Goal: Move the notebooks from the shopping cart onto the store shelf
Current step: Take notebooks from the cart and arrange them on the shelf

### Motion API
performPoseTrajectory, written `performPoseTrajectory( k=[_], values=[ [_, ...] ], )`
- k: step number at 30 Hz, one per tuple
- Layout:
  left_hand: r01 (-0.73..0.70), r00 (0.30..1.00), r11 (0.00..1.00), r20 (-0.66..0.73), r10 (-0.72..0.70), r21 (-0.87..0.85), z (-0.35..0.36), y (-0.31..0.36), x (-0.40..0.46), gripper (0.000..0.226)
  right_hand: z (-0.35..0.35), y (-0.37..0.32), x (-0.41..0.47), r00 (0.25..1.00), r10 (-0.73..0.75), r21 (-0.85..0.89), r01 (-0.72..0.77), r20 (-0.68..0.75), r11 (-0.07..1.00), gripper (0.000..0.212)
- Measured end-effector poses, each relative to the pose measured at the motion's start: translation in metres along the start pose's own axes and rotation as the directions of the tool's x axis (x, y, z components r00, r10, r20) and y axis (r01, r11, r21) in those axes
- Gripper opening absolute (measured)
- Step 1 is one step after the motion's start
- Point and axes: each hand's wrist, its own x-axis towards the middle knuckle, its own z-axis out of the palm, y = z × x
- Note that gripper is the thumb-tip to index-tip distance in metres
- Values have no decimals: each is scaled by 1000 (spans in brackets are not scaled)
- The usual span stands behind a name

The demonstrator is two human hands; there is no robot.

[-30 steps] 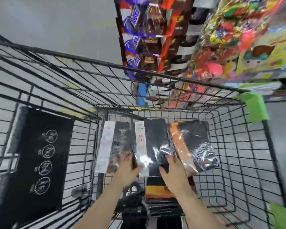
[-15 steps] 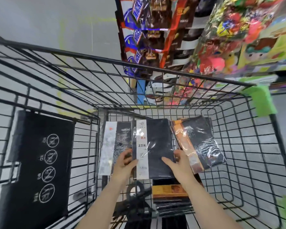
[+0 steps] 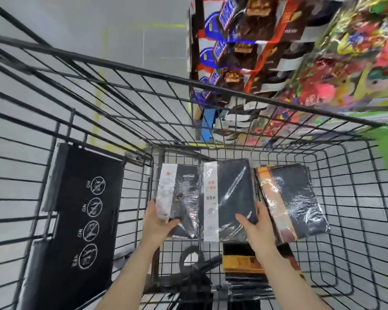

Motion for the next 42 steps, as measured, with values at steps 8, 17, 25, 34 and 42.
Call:
performPoseTrajectory(
  k=[8,17,25,34,42],
  values=[
    [32,996,990,-80,-44,-140,5,-4,12,74,9,19,6,998,14,-67,-18,-61,998,68],
    [21,997,986,-73,-34,-168,2,6,9,32,6,19,5,997,26,-64,-30,-68,998,62],
    [-148,989,988,-22,147,-52,-39,70,-39,36,-43,-39,-37,999,-38,-53,38,-8,998,55],
    [-332,943,943,35,331,20,-33,174,-116,27,-158,-101,-90,983,-170,-29,168,-66,985,59],
    [-483,876,871,55,480,86,38,267,-190,27,-287,-111,-94,958,-271,13,273,-98,962,48]
  ],
)
